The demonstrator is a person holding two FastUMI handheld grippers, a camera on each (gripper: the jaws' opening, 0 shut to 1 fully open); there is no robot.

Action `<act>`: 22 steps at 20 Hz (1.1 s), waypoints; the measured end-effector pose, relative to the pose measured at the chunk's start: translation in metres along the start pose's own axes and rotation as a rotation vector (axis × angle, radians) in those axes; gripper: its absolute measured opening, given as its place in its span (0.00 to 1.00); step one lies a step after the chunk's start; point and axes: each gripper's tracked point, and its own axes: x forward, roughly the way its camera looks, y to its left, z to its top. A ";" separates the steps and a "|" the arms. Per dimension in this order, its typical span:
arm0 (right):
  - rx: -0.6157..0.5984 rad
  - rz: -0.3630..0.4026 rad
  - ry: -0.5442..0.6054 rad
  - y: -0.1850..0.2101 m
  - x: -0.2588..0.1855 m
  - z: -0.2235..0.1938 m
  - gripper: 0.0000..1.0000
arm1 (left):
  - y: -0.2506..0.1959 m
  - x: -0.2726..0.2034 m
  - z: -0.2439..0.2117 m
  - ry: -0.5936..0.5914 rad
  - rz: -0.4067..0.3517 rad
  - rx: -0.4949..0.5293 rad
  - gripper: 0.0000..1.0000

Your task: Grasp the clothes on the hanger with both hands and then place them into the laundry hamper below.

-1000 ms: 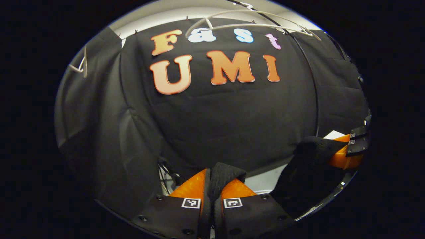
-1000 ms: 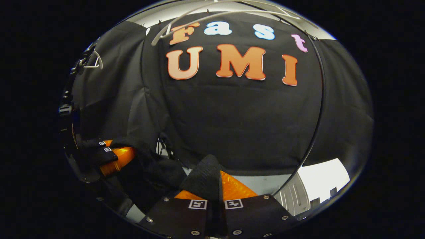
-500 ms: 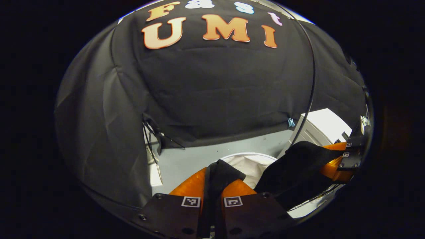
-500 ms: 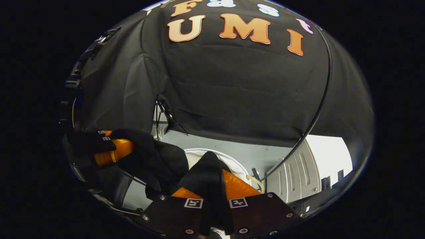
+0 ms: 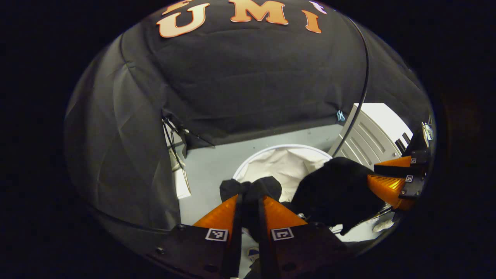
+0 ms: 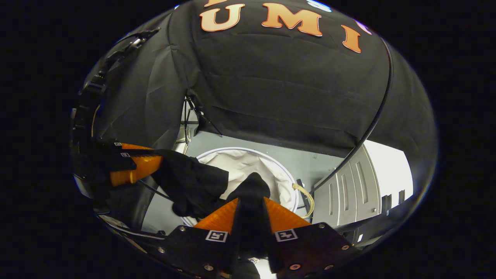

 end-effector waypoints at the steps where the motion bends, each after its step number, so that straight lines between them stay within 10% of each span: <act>1: -0.003 0.002 0.008 -0.001 0.004 -0.003 0.39 | 0.002 0.002 -0.008 0.021 -0.002 0.001 0.40; 4: 0.016 0.005 0.038 0.001 -0.001 -0.016 0.63 | 0.006 0.004 -0.022 0.042 0.012 0.034 0.58; 6: 0.039 0.000 0.051 -0.001 -0.002 -0.021 0.74 | 0.012 0.003 -0.025 0.045 0.035 0.045 0.89; 8: 0.050 -0.011 0.054 -0.005 -0.003 -0.022 0.85 | 0.013 0.000 -0.025 0.046 0.043 0.032 0.94; 22: 0.102 -0.040 -0.186 -0.021 -0.093 0.065 0.92 | 0.024 -0.101 0.097 -0.316 0.048 -0.033 0.95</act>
